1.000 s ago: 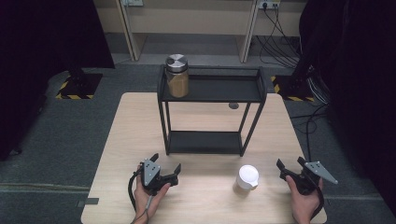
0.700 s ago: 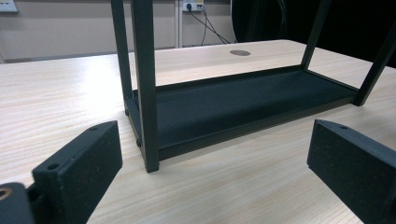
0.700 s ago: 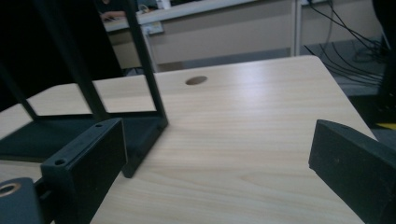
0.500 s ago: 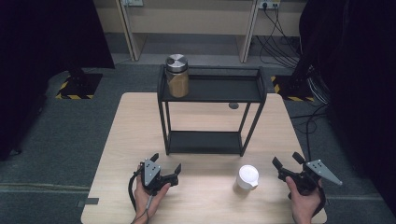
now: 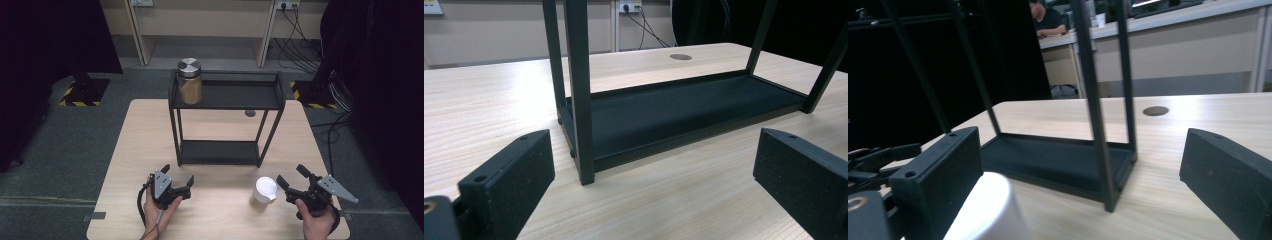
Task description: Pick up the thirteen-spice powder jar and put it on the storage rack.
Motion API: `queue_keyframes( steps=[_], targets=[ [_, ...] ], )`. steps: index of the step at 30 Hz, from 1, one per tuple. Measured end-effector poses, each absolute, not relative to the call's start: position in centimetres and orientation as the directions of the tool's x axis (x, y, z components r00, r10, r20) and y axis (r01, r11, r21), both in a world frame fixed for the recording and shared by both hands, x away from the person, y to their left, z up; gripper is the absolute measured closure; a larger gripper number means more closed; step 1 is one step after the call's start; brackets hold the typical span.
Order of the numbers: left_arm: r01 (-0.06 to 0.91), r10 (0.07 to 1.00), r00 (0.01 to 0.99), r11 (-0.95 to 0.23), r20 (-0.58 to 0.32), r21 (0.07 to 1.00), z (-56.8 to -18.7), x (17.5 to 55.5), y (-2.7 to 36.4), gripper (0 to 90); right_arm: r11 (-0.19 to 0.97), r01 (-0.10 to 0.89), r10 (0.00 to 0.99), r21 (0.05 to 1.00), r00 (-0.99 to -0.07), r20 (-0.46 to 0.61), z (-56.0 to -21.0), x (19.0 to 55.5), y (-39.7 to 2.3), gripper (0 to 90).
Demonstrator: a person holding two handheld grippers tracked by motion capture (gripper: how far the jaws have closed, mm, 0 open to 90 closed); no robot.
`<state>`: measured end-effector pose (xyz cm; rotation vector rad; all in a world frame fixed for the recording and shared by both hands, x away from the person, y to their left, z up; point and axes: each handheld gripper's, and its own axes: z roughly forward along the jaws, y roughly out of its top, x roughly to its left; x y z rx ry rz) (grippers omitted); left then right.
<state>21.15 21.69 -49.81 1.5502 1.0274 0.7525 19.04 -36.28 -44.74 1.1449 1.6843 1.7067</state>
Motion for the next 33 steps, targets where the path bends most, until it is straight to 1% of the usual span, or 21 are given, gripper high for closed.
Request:
queue_keyframes(
  steps=[6,11,15,21,28,33],
  targets=[
    [0.222,0.902,0.429,-0.049,-0.053,0.974,-49.8,21.2,21.7,2.3,-0.108,0.197,0.789,0.975,-0.579,0.204,-44.6,18.8,-35.6,3.7],
    [0.22,0.902,0.429,-0.05,-0.051,0.974,-49.8,21.1,21.7,2.3,-0.063,0.183,0.769,0.981,-0.617,0.165,-44.5,18.8,-35.0,3.5],
    [0.221,0.901,0.43,-0.049,-0.052,0.974,-49.8,21.2,21.7,2.2,-0.001,0.176,0.759,0.984,-0.641,0.115,-44.6,19.0,-34.1,3.5],
    [0.22,0.901,0.431,-0.05,-0.051,0.974,-49.8,21.2,21.7,2.2,0.093,0.149,0.777,0.985,-0.63,0.022,-44.7,18.2,-32.1,3.5],
    [0.22,0.901,0.432,-0.052,-0.049,0.974,-49.8,21.2,21.7,2.3,0.115,0.182,0.776,0.977,-0.63,0.026,-45.1,18.4,-31.4,3.8],
    [0.22,0.901,0.431,-0.052,-0.049,0.974,-49.8,21.2,21.7,2.2,0.152,0.206,0.765,0.967,-0.643,0.017,-45.3,18.9,-31.0,4.1]
  ],
)
